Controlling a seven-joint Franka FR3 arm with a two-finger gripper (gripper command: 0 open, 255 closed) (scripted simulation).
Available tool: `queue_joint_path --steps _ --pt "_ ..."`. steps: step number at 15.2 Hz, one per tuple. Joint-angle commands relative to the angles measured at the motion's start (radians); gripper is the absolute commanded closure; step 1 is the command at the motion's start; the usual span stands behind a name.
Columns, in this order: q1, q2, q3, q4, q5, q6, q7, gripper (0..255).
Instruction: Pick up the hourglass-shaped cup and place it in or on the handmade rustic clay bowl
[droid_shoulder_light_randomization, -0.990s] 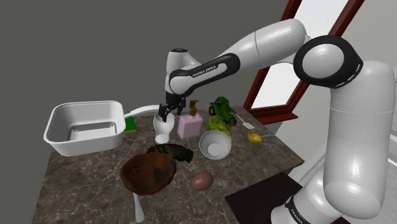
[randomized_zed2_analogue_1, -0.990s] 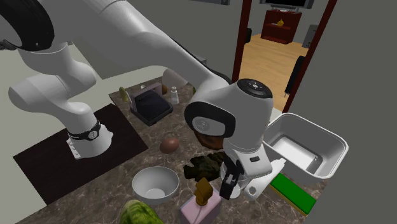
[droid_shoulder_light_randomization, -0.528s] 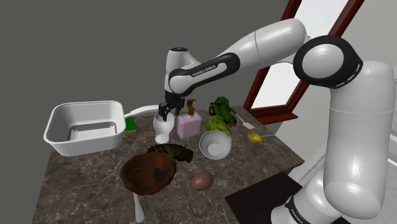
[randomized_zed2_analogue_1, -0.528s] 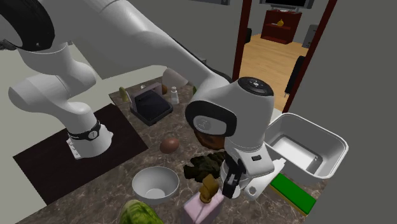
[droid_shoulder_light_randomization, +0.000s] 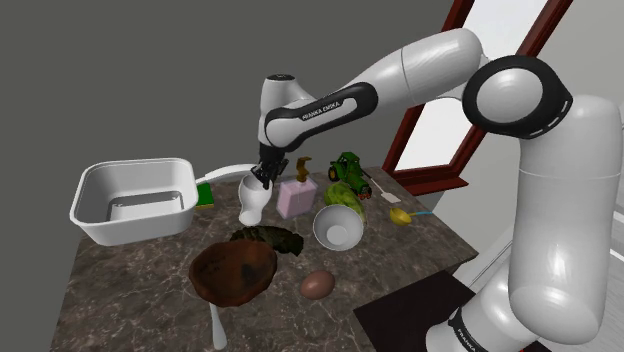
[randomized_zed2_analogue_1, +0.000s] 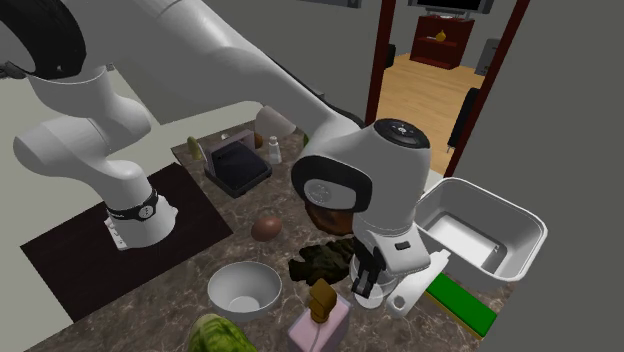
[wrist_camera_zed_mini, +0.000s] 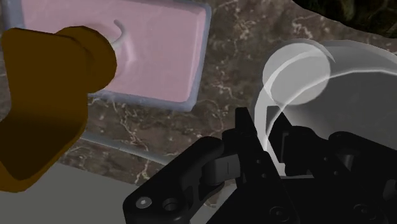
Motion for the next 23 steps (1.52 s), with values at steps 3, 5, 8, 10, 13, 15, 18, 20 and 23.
queue_joint_path --steps 3,5,8,10,13,15,18,20,23 --pt "-0.008 -0.005 0.001 -0.004 0.006 -0.016 -0.012 255" --pt "-0.009 -0.02 0.003 0.002 0.01 -0.037 -0.016 255" --pt "-0.011 -0.041 0.007 0.013 0.017 -0.068 -0.021 255" --pt "-0.012 -0.054 0.009 0.022 0.021 -0.089 -0.025 255" --pt "-0.014 -0.072 0.012 0.036 0.028 -0.122 -0.03 255" --pt "-0.015 -0.084 0.013 0.047 0.032 -0.144 -0.034 255" --pt "-0.016 -0.1 0.016 0.065 0.037 -0.178 -0.038 255" --pt "-0.016 -0.11 0.017 0.078 0.04 -0.2 -0.041 255" --pt "-0.017 -0.123 0.019 0.1 0.045 -0.235 -0.046 255"
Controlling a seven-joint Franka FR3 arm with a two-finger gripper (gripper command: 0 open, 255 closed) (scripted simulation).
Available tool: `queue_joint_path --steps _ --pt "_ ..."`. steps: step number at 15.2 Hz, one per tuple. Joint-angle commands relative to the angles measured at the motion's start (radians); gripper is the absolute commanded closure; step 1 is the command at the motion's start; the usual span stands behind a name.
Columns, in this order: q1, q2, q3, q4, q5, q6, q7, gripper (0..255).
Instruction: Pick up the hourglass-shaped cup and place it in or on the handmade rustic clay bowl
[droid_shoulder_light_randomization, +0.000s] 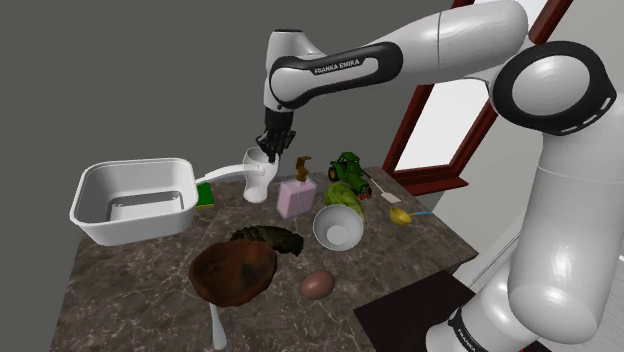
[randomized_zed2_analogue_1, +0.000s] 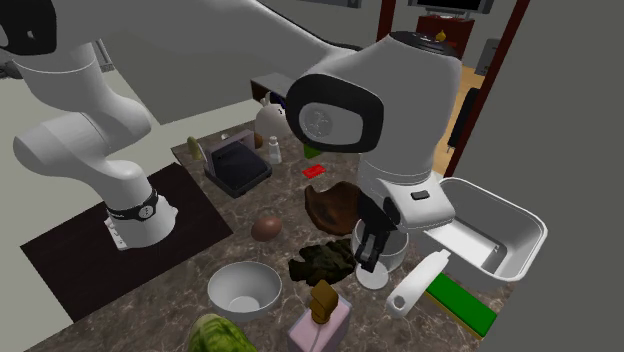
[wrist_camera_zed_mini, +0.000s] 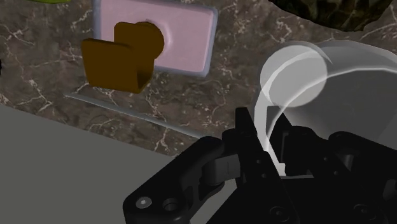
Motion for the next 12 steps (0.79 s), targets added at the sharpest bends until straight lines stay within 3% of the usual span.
queue_joint_path --steps 1,10,12 --pt "0.0 -0.009 0.001 0.015 0.003 -0.024 -0.002 255" --pt "0.001 -0.037 0.006 0.097 0.014 -0.133 -0.014 255" --pt "0.008 -0.065 0.012 0.069 0.018 -0.133 0.001 255"
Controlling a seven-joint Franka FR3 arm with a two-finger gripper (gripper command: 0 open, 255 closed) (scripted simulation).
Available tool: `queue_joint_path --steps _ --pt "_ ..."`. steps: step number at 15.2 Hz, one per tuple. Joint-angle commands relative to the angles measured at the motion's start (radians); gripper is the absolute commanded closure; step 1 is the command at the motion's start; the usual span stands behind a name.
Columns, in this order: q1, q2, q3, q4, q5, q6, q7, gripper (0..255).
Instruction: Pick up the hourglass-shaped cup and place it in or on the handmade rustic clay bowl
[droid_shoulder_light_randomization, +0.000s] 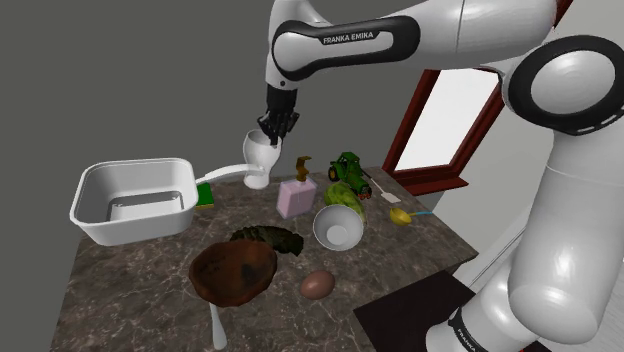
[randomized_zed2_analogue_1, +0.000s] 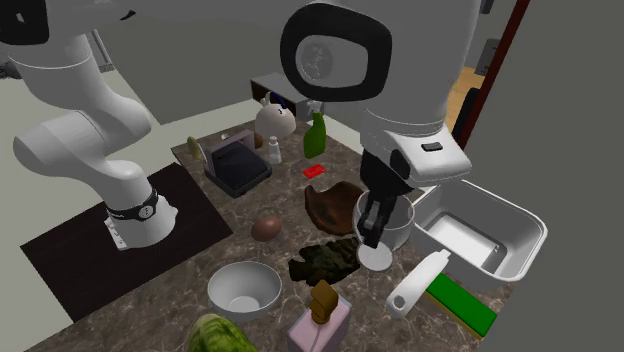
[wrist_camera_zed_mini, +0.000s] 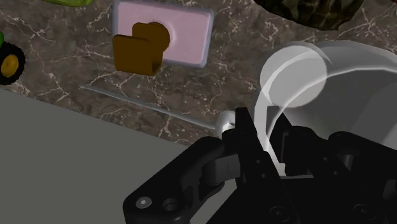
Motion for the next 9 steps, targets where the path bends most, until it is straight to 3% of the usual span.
queue_joint_path --steps 1,9 --pt "0.011 -0.039 0.01 -0.039 0.006 -0.001 0.02 255" --pt "0.078 -0.219 0.071 -0.229 0.043 0.006 0.145 255"
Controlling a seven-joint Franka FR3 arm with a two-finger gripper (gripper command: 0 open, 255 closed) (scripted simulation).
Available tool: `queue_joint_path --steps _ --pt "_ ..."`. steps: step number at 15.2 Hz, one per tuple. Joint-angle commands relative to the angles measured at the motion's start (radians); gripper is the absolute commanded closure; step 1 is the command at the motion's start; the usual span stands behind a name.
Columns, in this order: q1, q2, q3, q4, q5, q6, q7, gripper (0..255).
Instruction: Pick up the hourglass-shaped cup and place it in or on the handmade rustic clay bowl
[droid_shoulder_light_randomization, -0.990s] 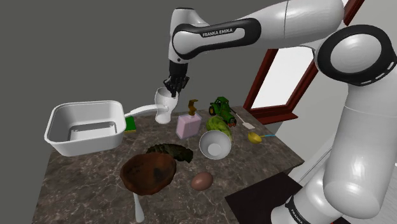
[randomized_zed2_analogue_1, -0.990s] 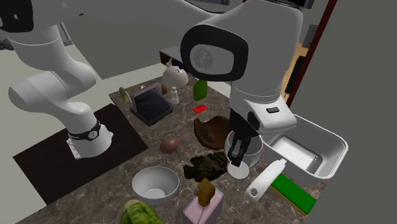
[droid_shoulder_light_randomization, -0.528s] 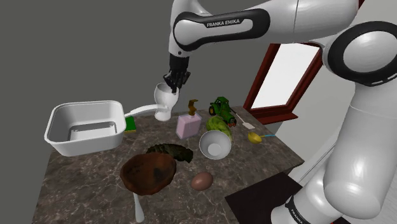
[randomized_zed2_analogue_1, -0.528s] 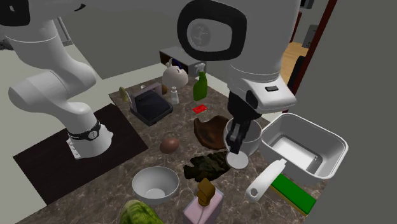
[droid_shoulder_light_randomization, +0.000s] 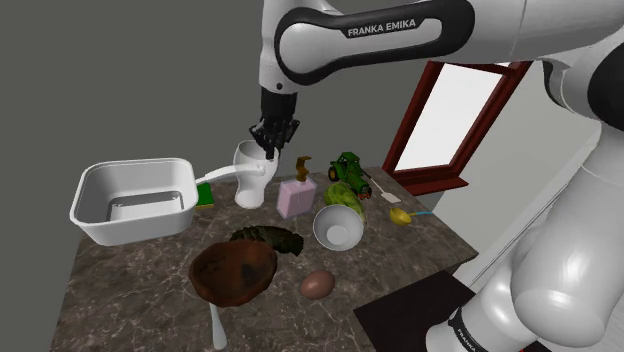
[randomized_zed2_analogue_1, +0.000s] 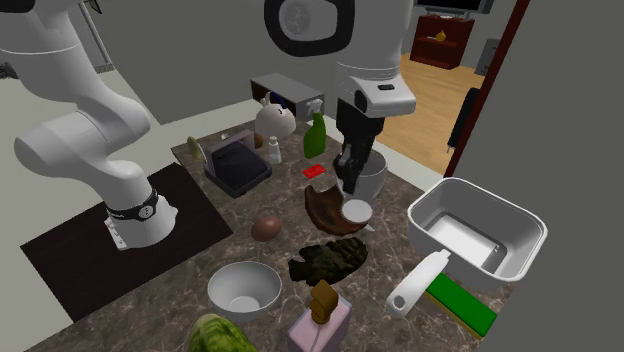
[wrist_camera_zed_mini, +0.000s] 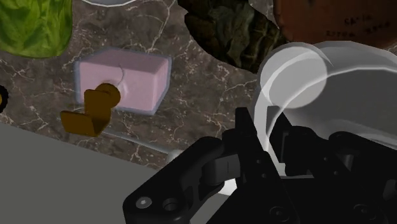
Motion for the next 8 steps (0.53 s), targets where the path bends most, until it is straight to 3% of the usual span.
queue_joint_path --steps 1,8 --pt "0.018 -0.046 0.018 -0.038 0.012 -0.008 0.033 255" --pt "0.086 -0.159 0.085 -0.124 0.052 -0.034 0.154 255"
